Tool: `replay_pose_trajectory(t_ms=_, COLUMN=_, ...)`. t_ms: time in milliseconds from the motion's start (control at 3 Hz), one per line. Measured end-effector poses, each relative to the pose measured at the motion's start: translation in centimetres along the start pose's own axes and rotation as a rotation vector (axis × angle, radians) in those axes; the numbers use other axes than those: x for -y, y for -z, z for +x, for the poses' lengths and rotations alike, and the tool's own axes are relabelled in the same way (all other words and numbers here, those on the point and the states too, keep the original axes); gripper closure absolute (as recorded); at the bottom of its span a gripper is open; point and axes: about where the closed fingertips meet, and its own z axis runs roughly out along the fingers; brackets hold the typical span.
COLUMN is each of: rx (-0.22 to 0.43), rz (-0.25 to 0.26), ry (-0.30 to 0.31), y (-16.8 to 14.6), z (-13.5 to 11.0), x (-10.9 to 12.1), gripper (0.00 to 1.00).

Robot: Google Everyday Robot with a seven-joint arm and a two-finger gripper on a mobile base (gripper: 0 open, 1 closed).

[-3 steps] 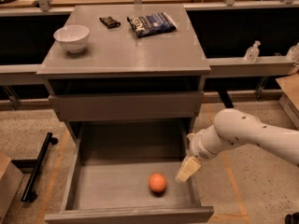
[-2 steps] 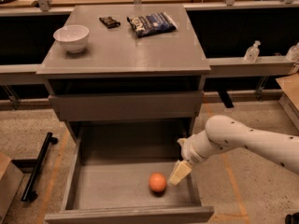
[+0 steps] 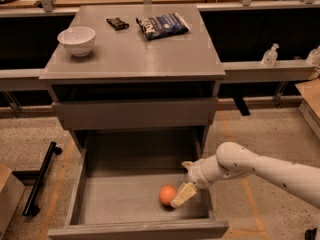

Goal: Pick orange from middle drawer and place on counter

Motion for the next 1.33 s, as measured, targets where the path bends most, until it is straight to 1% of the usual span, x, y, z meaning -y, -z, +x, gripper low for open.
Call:
replay_pose_trajectory(t_ms=333, rx=0.065, rz=-0.044, ry=-0.047, y=-3.6, z=1.4, x=0.2, gripper=0.00)
replay_pose_trajectory(t_ms=667, rx=0.103, rz=-0.082, ry=-0.101, y=-6.4, z=2.7, x=-0.2, gripper=0.00)
replay_pose_trajectory(t_ms=1000, rx=0.132, rz=-0.096, ry=-0.147, y=-7.8, z=3.7, x=-0.6, gripper=0.16)
replay_pose_trajectory(t_ms=1333, rx=0.161, rz=-0.092, ry=-0.165, y=-7.9, z=3.8, x=-0.9, gripper=0.38)
